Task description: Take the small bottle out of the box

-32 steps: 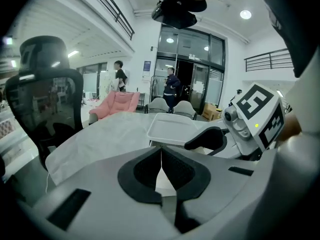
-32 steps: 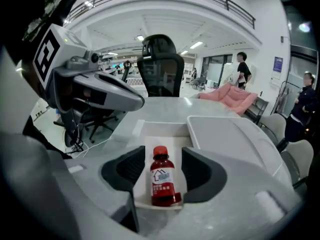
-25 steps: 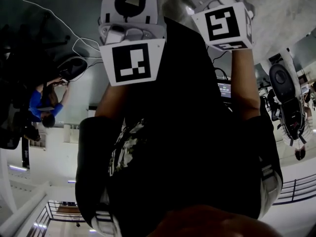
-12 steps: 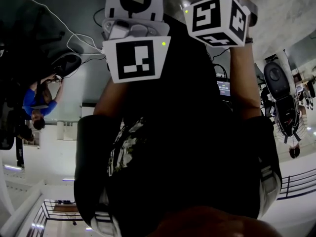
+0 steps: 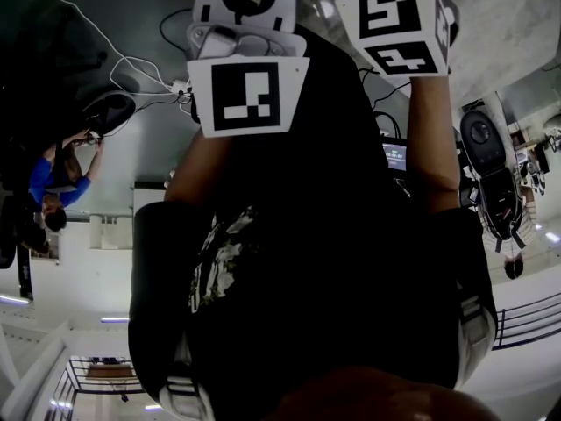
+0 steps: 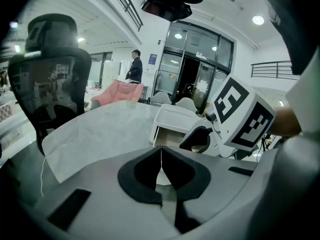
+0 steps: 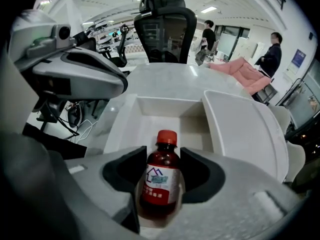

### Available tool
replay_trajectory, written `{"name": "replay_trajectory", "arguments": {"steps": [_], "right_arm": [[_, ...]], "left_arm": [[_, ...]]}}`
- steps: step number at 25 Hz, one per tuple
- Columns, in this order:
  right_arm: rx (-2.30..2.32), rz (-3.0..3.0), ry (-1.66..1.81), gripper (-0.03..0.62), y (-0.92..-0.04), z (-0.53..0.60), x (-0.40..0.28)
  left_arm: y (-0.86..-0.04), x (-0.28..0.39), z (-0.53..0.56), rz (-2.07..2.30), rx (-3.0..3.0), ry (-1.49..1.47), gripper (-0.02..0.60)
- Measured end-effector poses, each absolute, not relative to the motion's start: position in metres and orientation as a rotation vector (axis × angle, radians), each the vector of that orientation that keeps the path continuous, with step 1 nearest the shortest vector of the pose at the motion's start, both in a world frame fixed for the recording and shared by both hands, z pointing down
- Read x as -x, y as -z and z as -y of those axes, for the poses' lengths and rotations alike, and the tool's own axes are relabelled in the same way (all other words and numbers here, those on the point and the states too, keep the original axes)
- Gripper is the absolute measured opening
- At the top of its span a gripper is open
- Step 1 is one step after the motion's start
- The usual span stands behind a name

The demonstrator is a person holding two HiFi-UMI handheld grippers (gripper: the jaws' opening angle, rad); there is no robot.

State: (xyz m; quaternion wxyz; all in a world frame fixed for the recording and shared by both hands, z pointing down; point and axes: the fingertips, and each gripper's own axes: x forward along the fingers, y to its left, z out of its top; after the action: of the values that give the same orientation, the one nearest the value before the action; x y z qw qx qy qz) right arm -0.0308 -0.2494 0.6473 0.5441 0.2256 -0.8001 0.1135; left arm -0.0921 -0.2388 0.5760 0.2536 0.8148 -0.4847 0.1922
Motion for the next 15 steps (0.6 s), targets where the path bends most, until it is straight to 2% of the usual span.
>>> {"name": "replay_trajectory", "arguments": {"steps": [15], "right_arm": [[-0.668,1.99,-0.284,0.198,-0.626,0.247,0.03]], "left_arm": [[-0.552,0.094,0.232,1.378,-2.302,-0.552,0.014]]}}
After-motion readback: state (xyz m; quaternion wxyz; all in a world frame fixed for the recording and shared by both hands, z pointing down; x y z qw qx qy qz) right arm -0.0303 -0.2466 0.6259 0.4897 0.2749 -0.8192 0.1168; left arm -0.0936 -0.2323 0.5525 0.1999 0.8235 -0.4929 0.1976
